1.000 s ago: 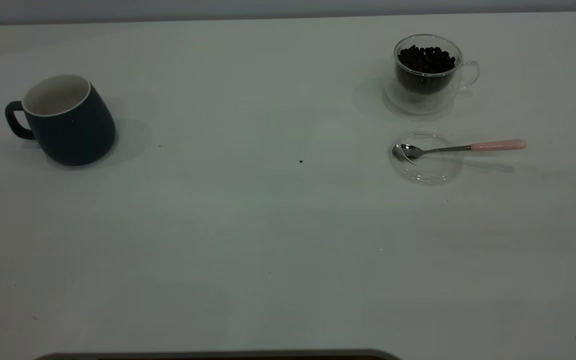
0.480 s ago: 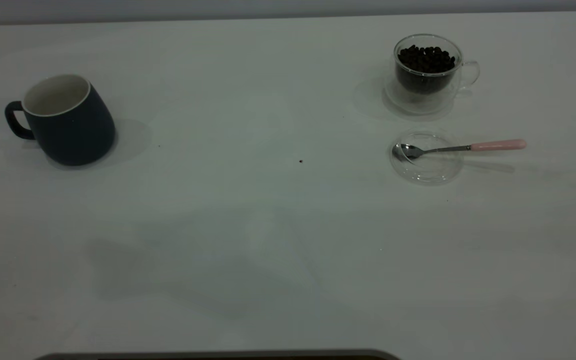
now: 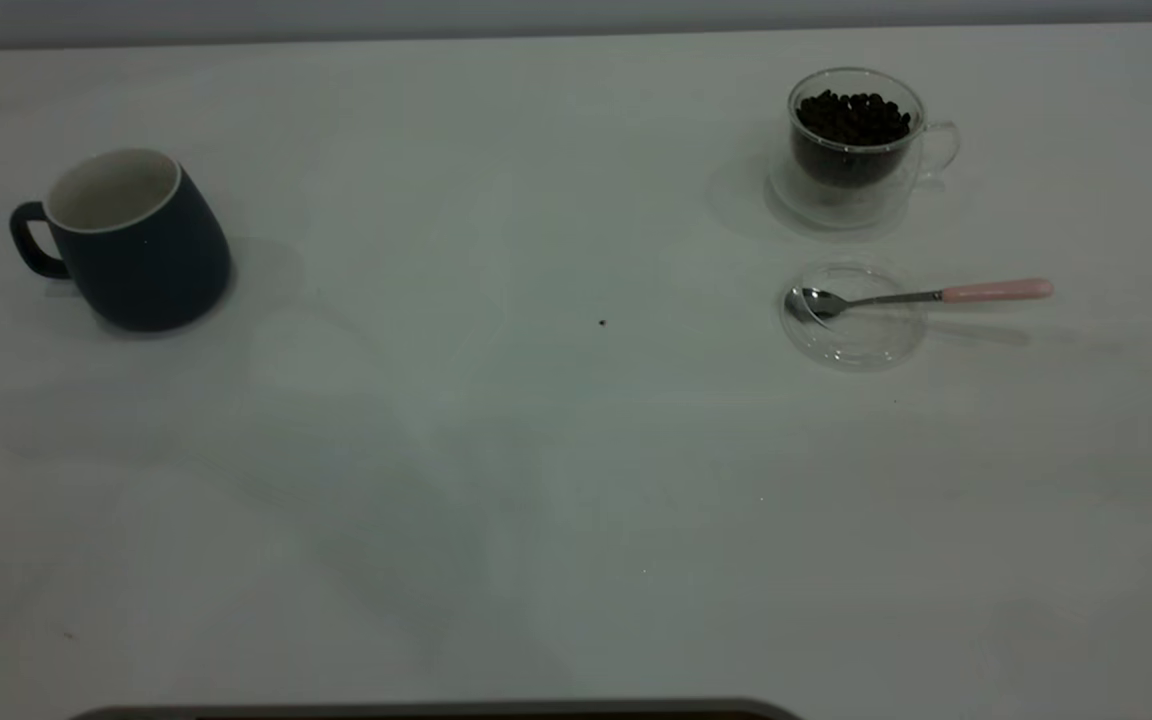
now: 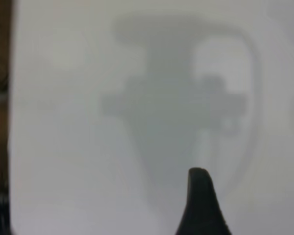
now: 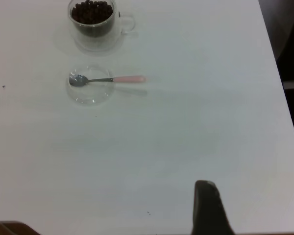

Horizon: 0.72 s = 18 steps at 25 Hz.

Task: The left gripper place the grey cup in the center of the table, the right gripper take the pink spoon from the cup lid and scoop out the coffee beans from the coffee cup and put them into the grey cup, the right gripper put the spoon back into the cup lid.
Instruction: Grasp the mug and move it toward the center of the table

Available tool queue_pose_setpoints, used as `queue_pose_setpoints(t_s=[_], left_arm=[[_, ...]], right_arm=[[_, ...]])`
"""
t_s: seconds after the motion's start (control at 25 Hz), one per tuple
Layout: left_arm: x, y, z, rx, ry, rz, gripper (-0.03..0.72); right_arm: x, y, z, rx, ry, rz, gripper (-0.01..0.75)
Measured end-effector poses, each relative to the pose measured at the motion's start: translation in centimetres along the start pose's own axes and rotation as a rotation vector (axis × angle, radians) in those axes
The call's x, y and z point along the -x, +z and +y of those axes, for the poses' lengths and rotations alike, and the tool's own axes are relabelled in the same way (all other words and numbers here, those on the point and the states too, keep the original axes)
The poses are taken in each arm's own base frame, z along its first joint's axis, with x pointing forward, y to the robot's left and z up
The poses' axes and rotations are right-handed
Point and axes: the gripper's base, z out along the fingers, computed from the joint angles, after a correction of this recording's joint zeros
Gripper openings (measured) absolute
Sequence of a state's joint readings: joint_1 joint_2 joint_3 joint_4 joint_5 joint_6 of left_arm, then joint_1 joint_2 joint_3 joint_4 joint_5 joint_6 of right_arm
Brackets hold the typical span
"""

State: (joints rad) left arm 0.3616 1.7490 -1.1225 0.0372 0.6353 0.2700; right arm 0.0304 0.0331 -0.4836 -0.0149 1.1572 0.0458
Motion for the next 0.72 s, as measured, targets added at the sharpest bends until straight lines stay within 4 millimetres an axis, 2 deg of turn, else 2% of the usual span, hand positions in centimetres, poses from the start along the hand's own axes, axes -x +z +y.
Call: queue_pose_setpoints(t_s=[0.12,0.28,0.4,0.6,0.72], left_arm=[[1.5,3.4,-0.9,-0.08,0.138,0.044,0.583],[2.7,7.3,-2.8,-0.13,0.431,0.105,0.58],[4.0,9.5,-3.9,-0.117,0.637,0.084,0.578],[6.7,11.9,-5.9,-0.059,0.911,-0.029,0.572],[7.2,13.2,-7.2,-0.065,1.078,-0.038,0.553]], right_arm=[[0.0,0.0,0.0,0.0,0.0,0.0,0.488],[0.0,0.0,0.0,0.0,0.0,0.0,0.488],[0.0,0.0,0.0,0.0,0.0,0.0,0.488],[0.0,0.0,0.0,0.0,0.0,0.0,0.487],[0.0,0.0,0.0,0.0,0.0,0.0,0.487]])
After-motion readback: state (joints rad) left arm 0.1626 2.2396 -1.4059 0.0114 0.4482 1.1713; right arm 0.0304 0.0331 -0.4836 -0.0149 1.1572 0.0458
